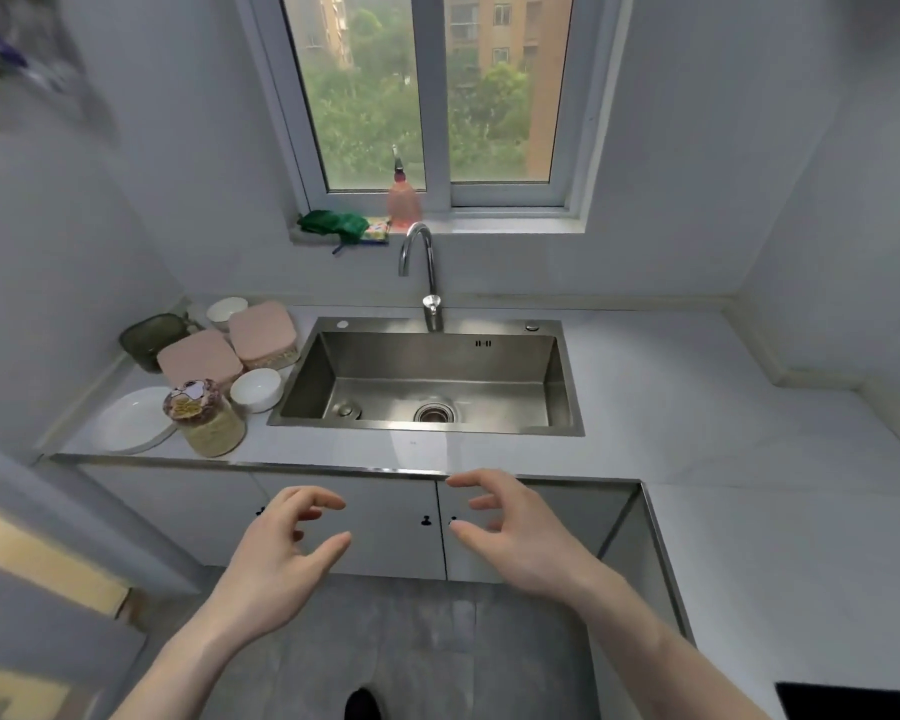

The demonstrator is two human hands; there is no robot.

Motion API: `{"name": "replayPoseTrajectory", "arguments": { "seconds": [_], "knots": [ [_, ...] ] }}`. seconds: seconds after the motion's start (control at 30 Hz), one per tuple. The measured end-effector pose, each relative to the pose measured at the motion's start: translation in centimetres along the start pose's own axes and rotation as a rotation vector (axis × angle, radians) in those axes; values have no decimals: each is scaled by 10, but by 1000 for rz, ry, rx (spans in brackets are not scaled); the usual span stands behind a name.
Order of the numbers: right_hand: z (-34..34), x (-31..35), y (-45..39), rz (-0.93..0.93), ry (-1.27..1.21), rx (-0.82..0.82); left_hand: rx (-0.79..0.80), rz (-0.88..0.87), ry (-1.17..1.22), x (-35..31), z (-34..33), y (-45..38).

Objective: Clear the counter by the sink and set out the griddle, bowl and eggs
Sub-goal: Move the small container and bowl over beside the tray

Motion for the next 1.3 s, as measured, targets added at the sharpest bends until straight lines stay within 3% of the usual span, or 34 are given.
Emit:
{"name": "replayPoseTrajectory", "arguments": {
  "seconds": [0.43,1.13,1.3],
  "knots": [
    [-58,86,-153,-46,18,3,-2,8,21,118,95,-128],
    [-131,116,-362,-93,72,237,-79,232,-207,253,187,-275],
    [-159,122,-391,-156,86,237,14,227,-244,293,207,-306]
  ]
}}
Point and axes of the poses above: each hand's wrist, its own y-axis away from the middle knuckle, its own z-axis out of the back of the hand, x = y × z, the point moved 2 cm from there along -y, towards the middle knuckle, and after that the axes turned 8 degrees about -z, right-handed, at the moved point
